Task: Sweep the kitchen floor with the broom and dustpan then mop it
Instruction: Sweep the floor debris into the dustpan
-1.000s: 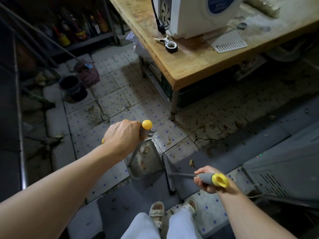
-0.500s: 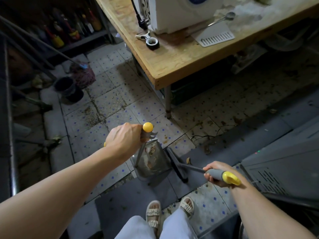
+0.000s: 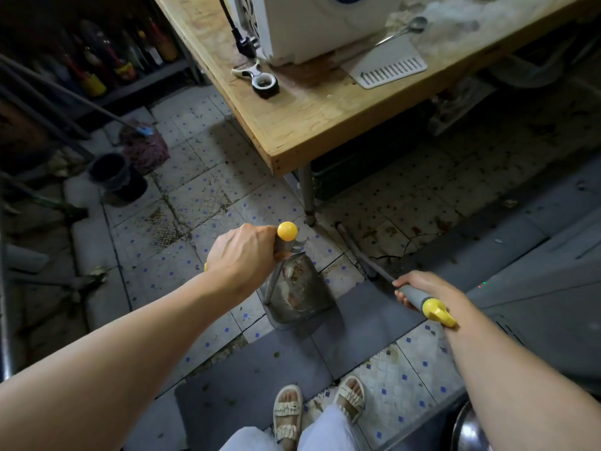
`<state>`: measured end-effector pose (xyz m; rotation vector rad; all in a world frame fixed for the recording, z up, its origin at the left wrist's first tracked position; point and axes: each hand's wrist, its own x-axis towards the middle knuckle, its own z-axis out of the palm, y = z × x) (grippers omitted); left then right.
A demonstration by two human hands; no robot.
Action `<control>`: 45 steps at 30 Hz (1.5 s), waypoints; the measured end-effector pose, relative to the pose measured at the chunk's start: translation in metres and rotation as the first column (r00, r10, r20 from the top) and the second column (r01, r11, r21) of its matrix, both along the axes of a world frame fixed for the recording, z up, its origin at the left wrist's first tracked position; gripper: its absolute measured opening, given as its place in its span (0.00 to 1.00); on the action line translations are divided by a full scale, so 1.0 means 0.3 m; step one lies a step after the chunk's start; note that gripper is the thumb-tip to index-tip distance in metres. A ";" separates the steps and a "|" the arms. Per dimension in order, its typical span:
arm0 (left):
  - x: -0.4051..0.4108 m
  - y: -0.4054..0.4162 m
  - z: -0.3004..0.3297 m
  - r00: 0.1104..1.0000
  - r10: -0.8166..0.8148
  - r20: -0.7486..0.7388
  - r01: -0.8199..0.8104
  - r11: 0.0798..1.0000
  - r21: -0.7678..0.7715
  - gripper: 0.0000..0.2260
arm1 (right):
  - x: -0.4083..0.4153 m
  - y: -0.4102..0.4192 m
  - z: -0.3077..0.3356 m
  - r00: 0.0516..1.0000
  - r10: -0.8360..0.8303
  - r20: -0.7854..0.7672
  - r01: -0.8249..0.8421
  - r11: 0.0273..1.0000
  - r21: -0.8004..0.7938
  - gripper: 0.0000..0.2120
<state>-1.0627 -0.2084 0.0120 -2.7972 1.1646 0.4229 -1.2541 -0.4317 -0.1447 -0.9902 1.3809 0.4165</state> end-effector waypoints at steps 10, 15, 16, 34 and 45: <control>0.028 -0.017 0.033 0.996 -0.094 -0.015 0.092 0.994 -0.065 0.13 | -0.031 0.088 0.129 0.999 -0.046 -0.009 0.047 0.997 0.064 0.12; 0.028 -0.052 0.029 0.990 -0.138 -0.025 0.136 0.988 -0.075 0.14 | -0.086 0.122 0.128 0.997 -0.061 -0.045 0.064 0.996 0.065 0.10; 0.025 -0.066 0.028 0.989 -0.144 -0.025 0.142 0.987 -0.077 0.14 | -0.098 0.118 0.119 0.997 -0.057 -0.053 0.060 0.996 0.066 0.10; -0.041 -0.536 0.005 0.997 -0.069 -0.046 0.068 0.997 -0.027 0.12 | -0.102 -0.406 0.009 0.997 0.029 -0.070 -0.030 0.999 -0.018 0.11; -0.015 -0.716 -0.006 0.999 -0.023 -0.041 0.021 0.998 -0.054 0.13 | -0.002 -0.670 -0.027 1.000 0.006 -0.028 -0.008 0.997 -0.080 0.06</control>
